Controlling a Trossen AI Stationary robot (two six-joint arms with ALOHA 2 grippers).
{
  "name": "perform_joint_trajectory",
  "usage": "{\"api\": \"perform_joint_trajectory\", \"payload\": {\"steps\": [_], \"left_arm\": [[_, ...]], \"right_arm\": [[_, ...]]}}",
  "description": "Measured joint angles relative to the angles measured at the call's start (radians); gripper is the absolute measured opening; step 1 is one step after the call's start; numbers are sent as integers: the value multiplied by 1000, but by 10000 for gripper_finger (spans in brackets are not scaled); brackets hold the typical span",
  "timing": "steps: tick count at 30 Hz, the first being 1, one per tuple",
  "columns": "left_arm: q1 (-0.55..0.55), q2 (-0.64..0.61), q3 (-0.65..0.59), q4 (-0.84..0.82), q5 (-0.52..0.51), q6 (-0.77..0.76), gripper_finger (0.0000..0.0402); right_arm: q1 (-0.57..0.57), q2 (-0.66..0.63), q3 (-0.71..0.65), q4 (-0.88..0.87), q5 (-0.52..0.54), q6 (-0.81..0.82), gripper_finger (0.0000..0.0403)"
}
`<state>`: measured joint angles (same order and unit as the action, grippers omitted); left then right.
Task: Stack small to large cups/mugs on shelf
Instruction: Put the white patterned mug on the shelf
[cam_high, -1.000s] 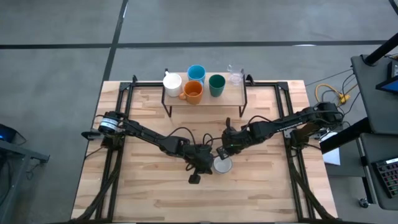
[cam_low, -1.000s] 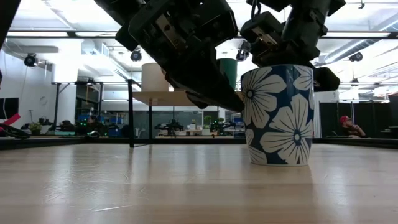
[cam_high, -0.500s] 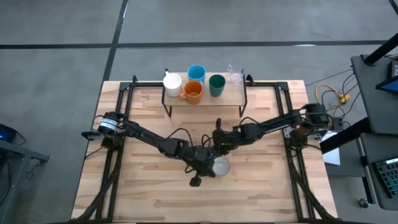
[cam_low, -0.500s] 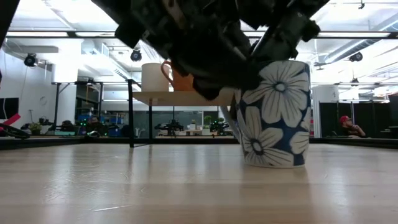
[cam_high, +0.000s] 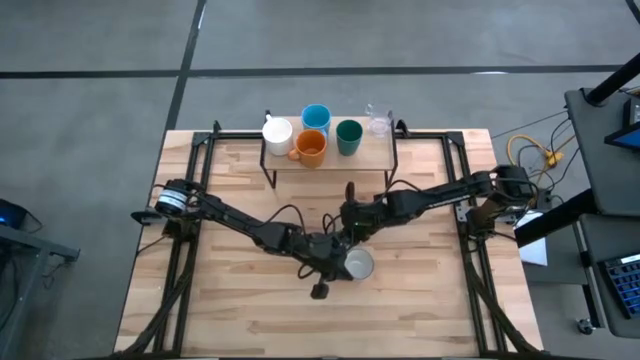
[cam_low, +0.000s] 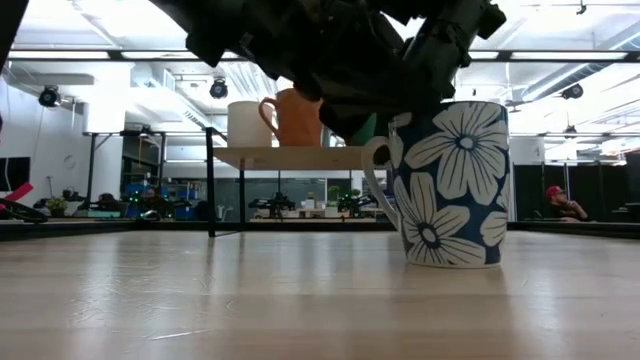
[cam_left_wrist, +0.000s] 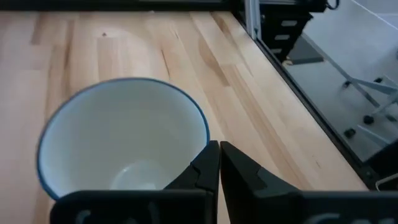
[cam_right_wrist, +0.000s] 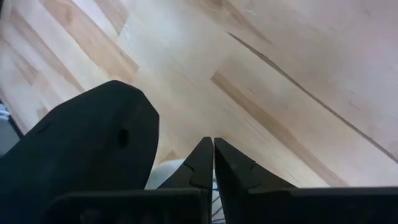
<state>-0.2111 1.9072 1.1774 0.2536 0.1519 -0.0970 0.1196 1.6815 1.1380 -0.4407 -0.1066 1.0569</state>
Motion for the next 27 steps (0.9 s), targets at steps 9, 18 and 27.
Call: {"api": "perform_joint_trajectory", "payload": {"steps": [9,18,27], "left_arm": [[9,0,4,37,-90,17,0],[36,-100,-2,-100,-135,51,0],[111,-301,-8,-553,-103,333,2]], "right_arm": [[5,-31,57,-126,74,-1,8],[5,-151,177,-303,218,-14,9],[48,-288,257,-328,388,-27,12]]}}
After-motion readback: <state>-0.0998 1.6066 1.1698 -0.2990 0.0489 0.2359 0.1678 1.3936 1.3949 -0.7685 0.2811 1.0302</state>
